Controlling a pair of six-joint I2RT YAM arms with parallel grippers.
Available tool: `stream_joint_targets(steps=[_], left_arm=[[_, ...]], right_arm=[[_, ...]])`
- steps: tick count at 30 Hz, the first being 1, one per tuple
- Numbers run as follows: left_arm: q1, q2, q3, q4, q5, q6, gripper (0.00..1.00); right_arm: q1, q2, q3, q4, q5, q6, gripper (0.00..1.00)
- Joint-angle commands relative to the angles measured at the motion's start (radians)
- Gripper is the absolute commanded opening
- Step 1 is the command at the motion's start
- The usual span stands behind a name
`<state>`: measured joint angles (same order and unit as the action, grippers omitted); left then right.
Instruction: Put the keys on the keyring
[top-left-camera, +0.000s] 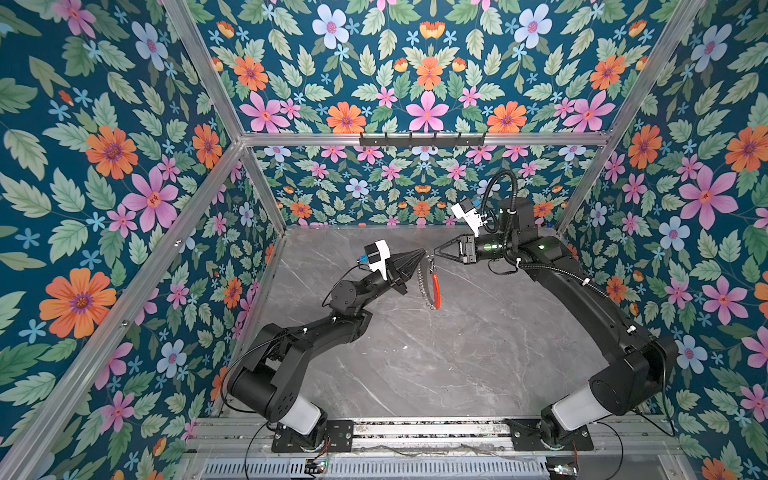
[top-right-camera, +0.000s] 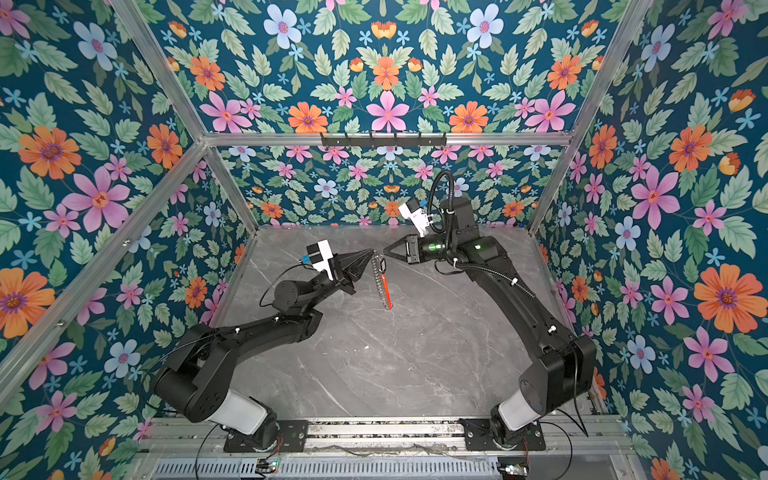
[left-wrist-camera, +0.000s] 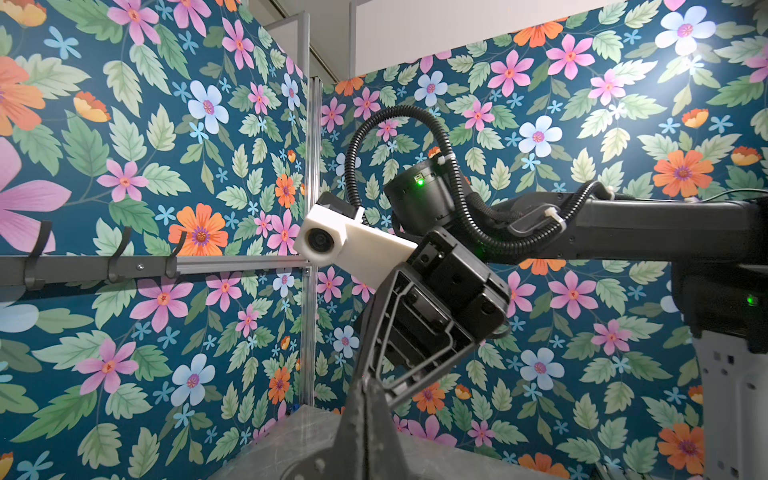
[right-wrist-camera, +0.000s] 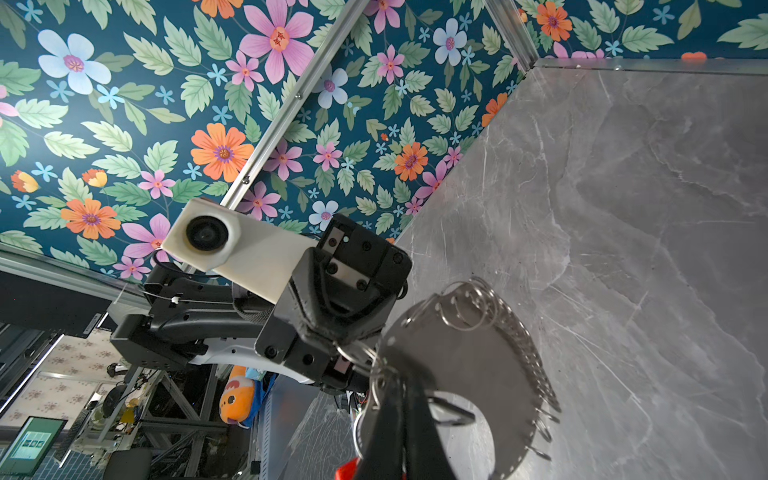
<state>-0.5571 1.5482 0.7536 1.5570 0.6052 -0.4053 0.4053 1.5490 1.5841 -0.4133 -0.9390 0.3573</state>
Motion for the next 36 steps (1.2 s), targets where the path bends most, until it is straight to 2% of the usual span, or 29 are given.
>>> stream_joint_targets(steps=[1, 11, 21, 26, 30, 36], left_arm=[[-0.015, 0.014, 0.023, 0.117, -0.068, -0.019, 0.0], [-0.052, 0.062, 0.074, 0.118, -0.154, 0.005, 0.0], [-0.06, 0.073, 0.082, 0.12, -0.222, -0.012, 0.0], [-0.059, 0.073, 0.088, 0.119, -0.183, -0.047, 0.0], [-0.058, 0.072, 0.089, 0.118, -0.175, -0.066, 0.0], [-0.058, 0.079, 0.107, 0.118, -0.192, -0.117, 0.0]], right_arm=[[0.006, 0.005, -0.003, 0.065, -0.013, 0.003, 0.06], [0.029, 0.011, -0.007, 0.107, 0.011, 0.045, 0.02], [0.0, -0.018, -0.02, 0.024, 0.215, 0.034, 0.04], [-0.091, -0.046, -0.041, 0.097, 0.101, 0.072, 0.07], [-0.096, -0.048, -0.035, 0.195, -0.033, 0.069, 0.18], [-0.088, -0.023, -0.063, 0.401, -0.16, 0.184, 0.28]])
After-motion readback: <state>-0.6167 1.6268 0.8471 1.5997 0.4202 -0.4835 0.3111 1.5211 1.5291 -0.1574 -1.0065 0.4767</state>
